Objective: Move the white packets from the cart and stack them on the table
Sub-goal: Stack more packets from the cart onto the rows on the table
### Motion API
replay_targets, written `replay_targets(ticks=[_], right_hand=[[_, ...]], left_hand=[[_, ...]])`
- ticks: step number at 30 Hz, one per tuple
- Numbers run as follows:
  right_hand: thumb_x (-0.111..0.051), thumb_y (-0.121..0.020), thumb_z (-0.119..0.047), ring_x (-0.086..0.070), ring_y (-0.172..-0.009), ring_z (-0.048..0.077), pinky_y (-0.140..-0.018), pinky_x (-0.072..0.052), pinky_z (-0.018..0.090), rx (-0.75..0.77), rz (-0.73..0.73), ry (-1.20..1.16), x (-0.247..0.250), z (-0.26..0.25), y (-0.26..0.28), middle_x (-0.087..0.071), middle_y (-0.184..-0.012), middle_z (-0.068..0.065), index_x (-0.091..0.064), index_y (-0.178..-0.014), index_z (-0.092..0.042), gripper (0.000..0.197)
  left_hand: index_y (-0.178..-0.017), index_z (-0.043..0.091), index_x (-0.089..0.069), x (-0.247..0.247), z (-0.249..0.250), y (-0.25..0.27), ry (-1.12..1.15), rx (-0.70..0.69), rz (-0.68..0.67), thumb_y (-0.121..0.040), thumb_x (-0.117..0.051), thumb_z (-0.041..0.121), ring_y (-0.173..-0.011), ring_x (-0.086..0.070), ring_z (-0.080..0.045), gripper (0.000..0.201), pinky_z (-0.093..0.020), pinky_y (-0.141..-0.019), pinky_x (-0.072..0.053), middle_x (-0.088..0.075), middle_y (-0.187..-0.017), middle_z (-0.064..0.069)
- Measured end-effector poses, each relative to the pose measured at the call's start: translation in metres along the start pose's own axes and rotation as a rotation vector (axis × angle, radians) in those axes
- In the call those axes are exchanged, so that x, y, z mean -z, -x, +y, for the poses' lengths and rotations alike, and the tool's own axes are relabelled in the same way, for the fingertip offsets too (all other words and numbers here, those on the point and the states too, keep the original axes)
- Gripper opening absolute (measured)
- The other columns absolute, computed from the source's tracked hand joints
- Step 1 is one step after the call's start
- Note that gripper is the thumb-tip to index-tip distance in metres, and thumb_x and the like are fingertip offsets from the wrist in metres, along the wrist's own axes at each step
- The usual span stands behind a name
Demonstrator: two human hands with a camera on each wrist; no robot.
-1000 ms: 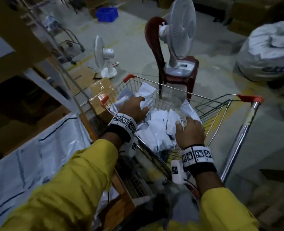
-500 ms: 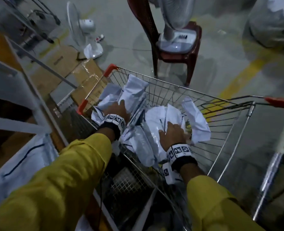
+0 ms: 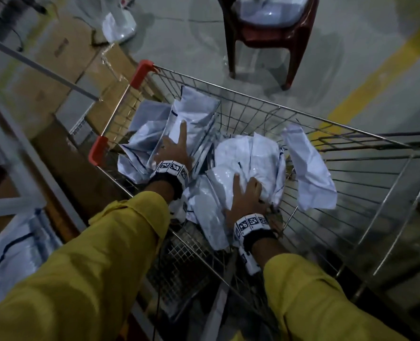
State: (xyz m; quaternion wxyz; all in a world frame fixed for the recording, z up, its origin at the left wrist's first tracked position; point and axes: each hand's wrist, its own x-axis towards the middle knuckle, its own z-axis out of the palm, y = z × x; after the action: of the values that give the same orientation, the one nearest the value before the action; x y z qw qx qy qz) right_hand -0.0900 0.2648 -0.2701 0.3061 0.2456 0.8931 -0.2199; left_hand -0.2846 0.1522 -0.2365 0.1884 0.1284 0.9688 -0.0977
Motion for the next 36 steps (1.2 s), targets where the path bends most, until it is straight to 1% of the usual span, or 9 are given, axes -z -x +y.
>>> replay_targets(ticks=[3,7,11,15,18,21,26,32,36], right_hand=[[-0.072,-0.079,-0.052,0.006,-0.15,0.043,-0.104,-0.033,0.069,0.022,-0.022,-0.034,-0.006,0.003,0.003,0.014,-0.163,0.02,0.025,-0.154,-0.03,0.125],[-0.07,-0.083,-0.04,-0.001,-0.149,0.041,-0.104,-0.04,0.062,0.012,-0.019,-0.069,0.002,0.007,0.005,0.008,-0.164,0.016,0.02,-0.155,-0.033,0.115],[-0.059,-0.086,-0.043,-0.019,-0.143,0.042,-0.105,-0.037,0.055,0.01,0.042,-0.127,0.022,0.006,0.014,-0.004,-0.163,0.017,0.001,-0.159,-0.033,0.095],[-0.052,-0.09,-0.047,-0.038,-0.131,0.042,-0.103,-0.04,0.05,0.006,0.131,-0.102,0.042,0.007,0.024,-0.012,-0.162,0.017,-0.007,-0.159,-0.034,0.084],[-0.051,-0.088,-0.049,-0.044,-0.125,0.041,-0.101,-0.041,0.048,-0.02,0.164,-0.147,0.05,0.017,0.027,-0.023,-0.157,0.016,-0.016,-0.158,-0.034,0.079],[-0.054,-0.083,-0.053,-0.04,-0.128,0.042,-0.104,-0.042,0.052,-0.07,0.166,-0.248,0.055,0.025,0.031,-0.031,-0.151,0.018,-0.026,-0.155,-0.033,0.08],[-0.059,-0.071,-0.065,-0.031,-0.136,0.044,-0.108,-0.038,0.056,-0.068,0.095,-0.238,0.068,0.028,0.039,-0.024,-0.154,0.018,-0.022,-0.156,-0.032,0.098],[-0.056,-0.082,-0.053,-0.027,-0.143,0.04,-0.113,-0.033,0.052,-0.006,0.163,-0.354,0.086,0.03,0.062,-0.008,-0.166,0.002,-0.023,-0.155,-0.037,0.082],[-0.045,-0.081,-0.058,-0.035,-0.14,0.037,-0.111,-0.038,0.049,0.059,0.278,-0.38,0.106,0.029,0.087,-0.024,-0.162,0.003,-0.029,-0.153,-0.036,0.077]], left_hand=[[-0.159,0.04,0.002,0.001,0.003,-0.001,-0.032,0.087,0.051,-0.085,-0.068,0.042,-0.118,-0.047,-0.041,0.102,-0.051,-0.09,-0.045,-0.045,-0.129,-0.03],[-0.158,0.042,-0.01,0.012,-0.005,-0.002,0.164,0.063,0.001,-0.089,-0.06,0.029,-0.1,-0.059,-0.048,0.086,-0.05,-0.086,-0.052,-0.042,-0.127,-0.03],[-0.159,0.037,-0.014,0.017,-0.007,0.003,0.16,0.081,-0.05,-0.09,-0.061,0.032,-0.123,-0.046,-0.048,0.084,-0.052,-0.101,-0.043,-0.034,-0.143,-0.03],[-0.159,0.028,-0.012,0.013,-0.001,0.007,0.082,0.111,-0.048,-0.08,-0.071,0.06,-0.13,-0.041,-0.045,0.104,-0.051,-0.102,-0.039,-0.037,-0.143,-0.028],[-0.154,0.021,-0.02,0.01,0.005,0.006,0.23,0.151,-0.086,-0.075,-0.083,0.047,-0.13,-0.041,-0.049,0.104,-0.054,-0.102,-0.041,-0.033,-0.144,-0.031],[-0.147,0.021,-0.026,0.012,0.006,0.01,0.275,0.207,-0.081,-0.074,-0.084,0.038,-0.125,-0.043,-0.05,0.095,-0.055,-0.098,-0.044,-0.032,-0.141,-0.029],[-0.135,0.013,-0.033,0.03,0.0,0.011,0.255,0.203,-0.068,-0.055,-0.081,0.052,-0.109,-0.058,-0.048,0.101,-0.051,-0.087,-0.053,-0.055,-0.124,-0.025],[-0.149,0.012,-0.036,0.08,-0.002,0.053,0.324,0.191,0.043,-0.079,-0.073,0.035,-0.131,-0.042,-0.045,0.082,-0.05,-0.097,-0.046,-0.036,-0.148,-0.026],[-0.156,0.025,-0.032,0.106,-0.004,0.106,0.433,0.135,0.204,-0.088,-0.065,0.035,-0.141,-0.034,-0.04,0.076,-0.05,-0.108,-0.036,-0.031,-0.157,-0.019]])
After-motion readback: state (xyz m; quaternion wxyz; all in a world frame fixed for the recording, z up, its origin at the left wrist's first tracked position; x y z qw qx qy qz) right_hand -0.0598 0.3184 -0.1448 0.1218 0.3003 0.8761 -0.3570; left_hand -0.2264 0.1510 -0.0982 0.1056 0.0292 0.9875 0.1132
